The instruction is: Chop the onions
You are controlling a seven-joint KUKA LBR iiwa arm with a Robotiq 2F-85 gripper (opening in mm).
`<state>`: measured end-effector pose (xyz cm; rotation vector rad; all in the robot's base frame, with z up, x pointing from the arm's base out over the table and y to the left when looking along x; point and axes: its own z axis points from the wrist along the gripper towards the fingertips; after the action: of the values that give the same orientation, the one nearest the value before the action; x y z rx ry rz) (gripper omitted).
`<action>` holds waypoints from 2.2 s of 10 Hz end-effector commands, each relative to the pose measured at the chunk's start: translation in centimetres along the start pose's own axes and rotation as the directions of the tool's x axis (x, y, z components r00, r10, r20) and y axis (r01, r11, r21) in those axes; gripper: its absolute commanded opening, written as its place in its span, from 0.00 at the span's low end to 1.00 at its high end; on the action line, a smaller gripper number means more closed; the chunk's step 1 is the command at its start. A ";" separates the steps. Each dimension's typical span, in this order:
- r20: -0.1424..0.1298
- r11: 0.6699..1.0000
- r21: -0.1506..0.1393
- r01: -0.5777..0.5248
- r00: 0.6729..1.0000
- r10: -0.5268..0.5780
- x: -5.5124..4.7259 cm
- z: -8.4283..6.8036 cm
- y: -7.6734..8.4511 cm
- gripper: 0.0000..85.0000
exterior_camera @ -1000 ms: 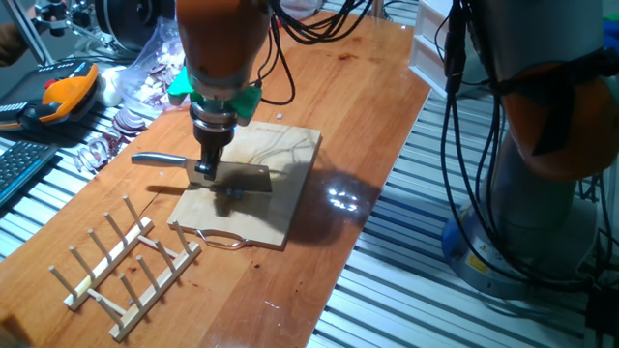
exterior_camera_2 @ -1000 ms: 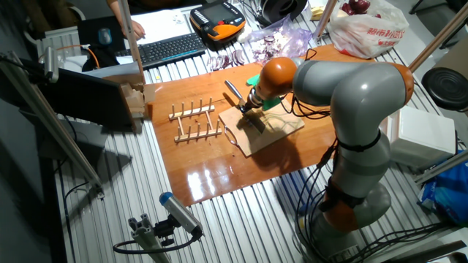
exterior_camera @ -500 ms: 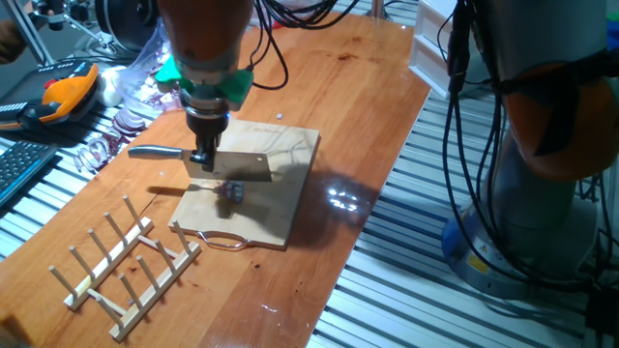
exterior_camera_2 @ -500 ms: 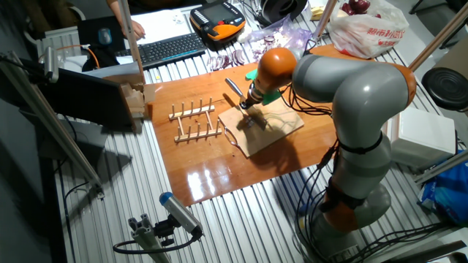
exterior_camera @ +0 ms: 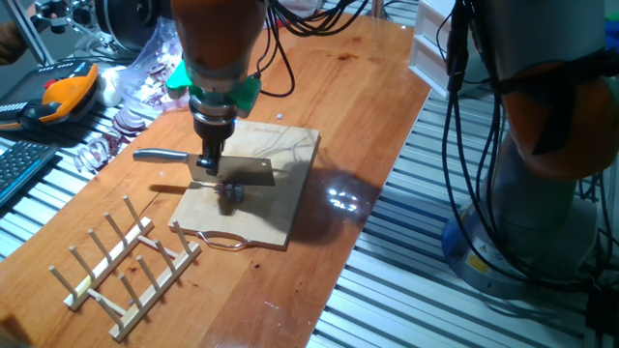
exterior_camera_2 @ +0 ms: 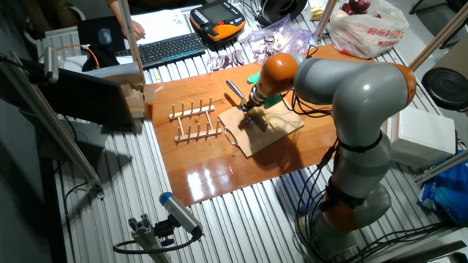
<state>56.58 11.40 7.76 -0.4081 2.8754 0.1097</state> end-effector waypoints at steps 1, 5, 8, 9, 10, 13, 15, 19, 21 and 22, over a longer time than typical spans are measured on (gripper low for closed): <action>0.008 1.000 -0.003 0.000 1.000 0.000 0.1 0.4 0.0 0.00; 0.024 1.000 -0.003 -0.007 1.000 0.007 -0.3 1.2 0.3 0.00; -0.013 1.000 0.002 -0.005 1.000 0.005 -1.0 -1.0 0.3 0.00; -0.017 1.000 0.006 -0.004 1.000 0.004 -1.0 -1.5 0.1 0.00; -0.016 1.000 0.007 0.001 1.000 -0.001 -0.8 -1.5 -0.1 0.00; 0.002 1.000 -0.011 0.019 1.000 -0.019 0.0 -0.4 -1.4 0.00; 0.004 1.000 -0.010 0.017 1.000 -0.017 0.1 -0.3 -1.3 0.00; 0.017 1.000 -0.012 0.004 1.000 -0.003 0.3 0.7 -0.6 0.00; 0.022 1.000 -0.012 0.003 1.000 -0.003 0.3 0.9 -0.6 0.00; 0.029 1.000 -0.013 0.003 1.000 -0.002 0.2 1.3 -0.5 0.00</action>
<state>57.06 11.06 6.72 -0.4063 2.8402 0.1309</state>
